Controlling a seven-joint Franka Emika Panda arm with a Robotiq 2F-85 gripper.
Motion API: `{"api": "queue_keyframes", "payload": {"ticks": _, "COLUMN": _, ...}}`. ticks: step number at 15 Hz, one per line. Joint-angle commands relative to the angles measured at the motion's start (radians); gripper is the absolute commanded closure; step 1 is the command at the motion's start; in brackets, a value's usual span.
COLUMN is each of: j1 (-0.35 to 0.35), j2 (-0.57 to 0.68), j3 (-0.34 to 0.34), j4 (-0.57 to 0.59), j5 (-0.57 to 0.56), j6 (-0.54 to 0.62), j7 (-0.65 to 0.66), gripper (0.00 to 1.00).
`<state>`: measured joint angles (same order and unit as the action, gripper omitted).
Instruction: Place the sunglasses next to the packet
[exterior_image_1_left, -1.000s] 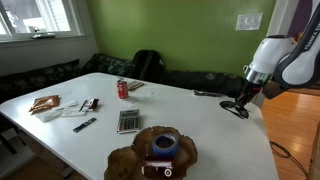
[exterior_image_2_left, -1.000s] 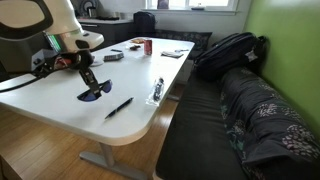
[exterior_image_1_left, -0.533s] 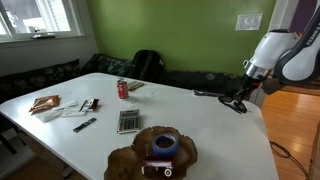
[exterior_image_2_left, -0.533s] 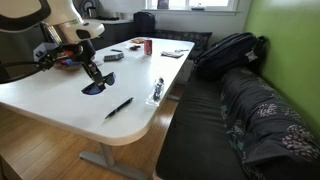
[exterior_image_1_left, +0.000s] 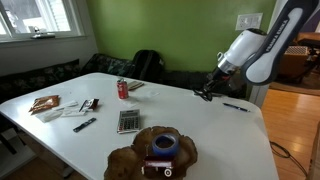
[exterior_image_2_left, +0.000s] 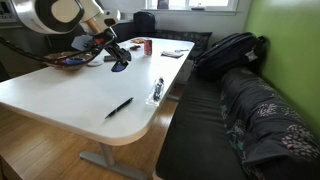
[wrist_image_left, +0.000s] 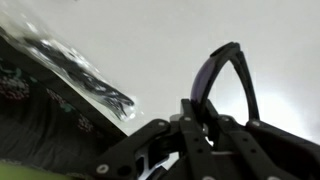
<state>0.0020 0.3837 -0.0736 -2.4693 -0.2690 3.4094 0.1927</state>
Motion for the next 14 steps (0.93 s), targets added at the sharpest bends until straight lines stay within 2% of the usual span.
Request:
{"api": "queue_keyframes", "payload": {"ticks": 1, "j1": 0.11, "j2": 0.199, "j3": -0.004, "j4": 0.237, "j5": 0.003, "j6": 0.049, "j7": -0.054, "gripper": 0.96}}
{"api": "queue_keyframes", "payload": {"ticks": 4, "j1": 0.243, "j2": 0.33, "j3": -0.06, "j4": 0.443, "j5": 0.025, "j6": 0.05, "j7": -0.101, "gripper": 0.96}}
{"api": "queue_keyframes", "payload": {"ticks": 5, "j1": 0.245, "j2": 0.367, "j3": -0.035, "j4": 0.508, "j5": 0.016, "j6": 0.051, "j7": -0.101, "gripper": 0.96}}
{"api": "queue_keyframes", "payload": {"ticks": 6, "j1": 0.18, "j2": 0.259, "j3": 0.018, "j4": 0.371, "j5": 0.074, "j6": 0.018, "j7": -0.148, "gripper": 0.96}}
{"api": "queue_keyframes", "payload": {"ticks": 7, "j1": 0.195, "j2": 0.286, "j3": 0.022, "j4": 0.412, "j5": 0.09, "j6": 0.018, "j7": -0.151, "gripper": 0.85}}
{"api": "queue_keyframes", "payload": {"ticks": 9, "j1": 0.191, "j2": 0.289, "j3": 0.032, "j4": 0.41, "j5": 0.108, "j6": 0.018, "j7": -0.17, "gripper": 0.85}}
{"api": "queue_keyframes", "payload": {"ticks": 10, "j1": 0.184, "j2": 0.284, "j3": 0.032, "j4": 0.405, "j5": 0.108, "j6": 0.018, "j7": -0.174, "gripper": 0.96}}
{"api": "queue_keyframes", "payload": {"ticks": 11, "j1": 0.377, "j2": 0.325, "j3": -0.174, "j4": 0.437, "j5": 0.205, "j6": 0.055, "j7": -0.098, "gripper": 0.96}}
{"api": "queue_keyframes", "payload": {"ticks": 12, "j1": 0.419, "j2": 0.379, "j3": -0.222, "j4": 0.48, "j5": 0.278, "j6": 0.095, "j7": -0.12, "gripper": 0.96}}
{"api": "queue_keyframes", "payload": {"ticks": 14, "j1": 0.552, "j2": 0.478, "j3": -0.364, "j4": 0.576, "j5": 0.437, "j6": 0.058, "j7": -0.138, "gripper": 0.96}}
